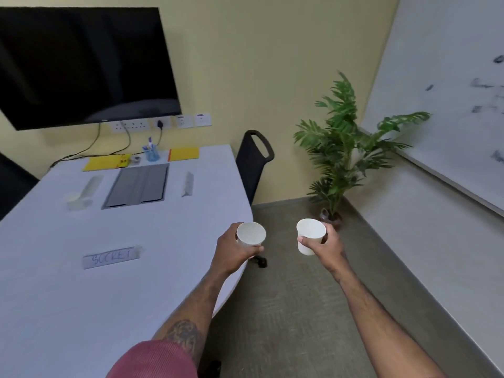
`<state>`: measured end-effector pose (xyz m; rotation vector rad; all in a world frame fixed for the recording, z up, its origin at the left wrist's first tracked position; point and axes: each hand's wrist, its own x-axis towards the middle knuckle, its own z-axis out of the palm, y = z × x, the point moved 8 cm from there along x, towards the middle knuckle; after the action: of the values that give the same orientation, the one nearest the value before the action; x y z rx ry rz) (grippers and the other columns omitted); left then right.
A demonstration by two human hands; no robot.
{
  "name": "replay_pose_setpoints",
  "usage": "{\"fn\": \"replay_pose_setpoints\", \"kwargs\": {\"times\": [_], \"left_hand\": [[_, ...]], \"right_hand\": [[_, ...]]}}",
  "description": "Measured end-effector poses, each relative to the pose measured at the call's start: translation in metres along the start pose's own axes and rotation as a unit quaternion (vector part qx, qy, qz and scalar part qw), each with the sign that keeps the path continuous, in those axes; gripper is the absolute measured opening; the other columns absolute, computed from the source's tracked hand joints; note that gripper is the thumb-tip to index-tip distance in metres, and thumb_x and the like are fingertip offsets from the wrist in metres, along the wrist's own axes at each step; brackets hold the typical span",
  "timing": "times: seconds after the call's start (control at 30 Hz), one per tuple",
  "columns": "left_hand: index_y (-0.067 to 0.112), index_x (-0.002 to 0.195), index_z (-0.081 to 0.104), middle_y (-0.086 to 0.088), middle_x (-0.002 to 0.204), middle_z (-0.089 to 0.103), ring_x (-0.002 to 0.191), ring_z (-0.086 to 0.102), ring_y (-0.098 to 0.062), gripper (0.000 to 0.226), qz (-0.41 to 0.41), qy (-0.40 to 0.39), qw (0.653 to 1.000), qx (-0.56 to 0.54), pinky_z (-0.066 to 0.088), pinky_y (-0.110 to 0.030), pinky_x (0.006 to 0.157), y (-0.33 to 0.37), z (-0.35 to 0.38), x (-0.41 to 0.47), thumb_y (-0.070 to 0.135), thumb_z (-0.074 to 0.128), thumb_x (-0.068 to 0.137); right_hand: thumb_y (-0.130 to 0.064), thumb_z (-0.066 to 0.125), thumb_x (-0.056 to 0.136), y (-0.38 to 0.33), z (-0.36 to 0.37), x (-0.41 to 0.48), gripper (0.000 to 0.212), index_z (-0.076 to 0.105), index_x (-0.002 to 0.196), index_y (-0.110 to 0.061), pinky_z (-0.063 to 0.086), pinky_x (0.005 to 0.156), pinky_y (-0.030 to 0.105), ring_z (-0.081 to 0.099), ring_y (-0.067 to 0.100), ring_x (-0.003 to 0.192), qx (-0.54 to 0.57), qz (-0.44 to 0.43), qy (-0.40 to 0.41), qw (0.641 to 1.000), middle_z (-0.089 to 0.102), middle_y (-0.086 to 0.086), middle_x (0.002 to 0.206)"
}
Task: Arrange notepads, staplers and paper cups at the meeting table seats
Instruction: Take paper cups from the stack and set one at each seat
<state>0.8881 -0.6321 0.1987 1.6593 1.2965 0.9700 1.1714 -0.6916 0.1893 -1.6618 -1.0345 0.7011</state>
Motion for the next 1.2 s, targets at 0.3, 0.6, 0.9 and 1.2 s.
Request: {"fn": "replay_pose_setpoints", "kwargs": {"times": [0.3, 0.6, 0.9, 1.2], "left_hand": [[0.037, 0.119, 0.056, 0.018, 0.11, 0.065, 0.102, 0.06, -0.003, 0.072, -0.095, 0.18, 0.979, -0.02, 0.046, -0.009, 0.07, -0.038, -0.06, 0.042, 0.039, 0.092, 0.056], [0.036, 0.115, 0.061, 0.019, 0.105, 0.069, 0.097, 0.061, 0.007, 0.072, -0.176, 0.316, 0.932, -0.011, 0.046, -0.007, 0.07, -0.086, -0.146, 0.019, 0.04, 0.09, 0.049], [0.042, 0.11, 0.062, 0.021, 0.104, 0.069, 0.097, 0.063, 0.004, 0.066, -0.223, 0.358, 0.907, -0.005, 0.047, -0.014, 0.077, -0.15, -0.223, 0.01, 0.038, 0.089, 0.049], [0.043, 0.113, 0.058, 0.022, 0.11, 0.066, 0.104, 0.058, 0.008, 0.066, -0.228, 0.378, 0.897, 0.015, 0.045, -0.016, 0.083, -0.18, -0.27, 0.001, 0.026, 0.092, 0.059]], "right_hand": [[-0.041, 0.089, 0.065, -0.023, 0.104, 0.118, 0.067, 0.05, 0.119, -0.034, 0.043, 0.069, 0.018, 0.055, 0.0, 0.098, -0.014, -0.045, -0.185, 0.982, 0.059, -0.018, 0.105], [-0.058, 0.086, 0.055, -0.043, 0.259, 0.139, 0.071, 0.052, 0.115, -0.041, 0.044, 0.068, 0.018, 0.056, -0.003, 0.098, 0.003, -0.053, -0.326, 0.944, 0.061, -0.022, 0.107], [-0.048, 0.088, 0.063, -0.057, 0.399, 0.118, 0.068, 0.047, 0.117, -0.04, 0.044, 0.072, 0.019, 0.058, 0.005, 0.098, -0.03, -0.073, -0.413, 0.907, 0.06, -0.02, 0.106], [-0.045, 0.088, 0.065, -0.038, 0.499, 0.092, 0.077, 0.044, 0.128, -0.033, 0.044, 0.077, 0.02, 0.058, 0.013, 0.1, -0.087, -0.094, -0.465, 0.876, 0.06, -0.011, 0.112]]}}
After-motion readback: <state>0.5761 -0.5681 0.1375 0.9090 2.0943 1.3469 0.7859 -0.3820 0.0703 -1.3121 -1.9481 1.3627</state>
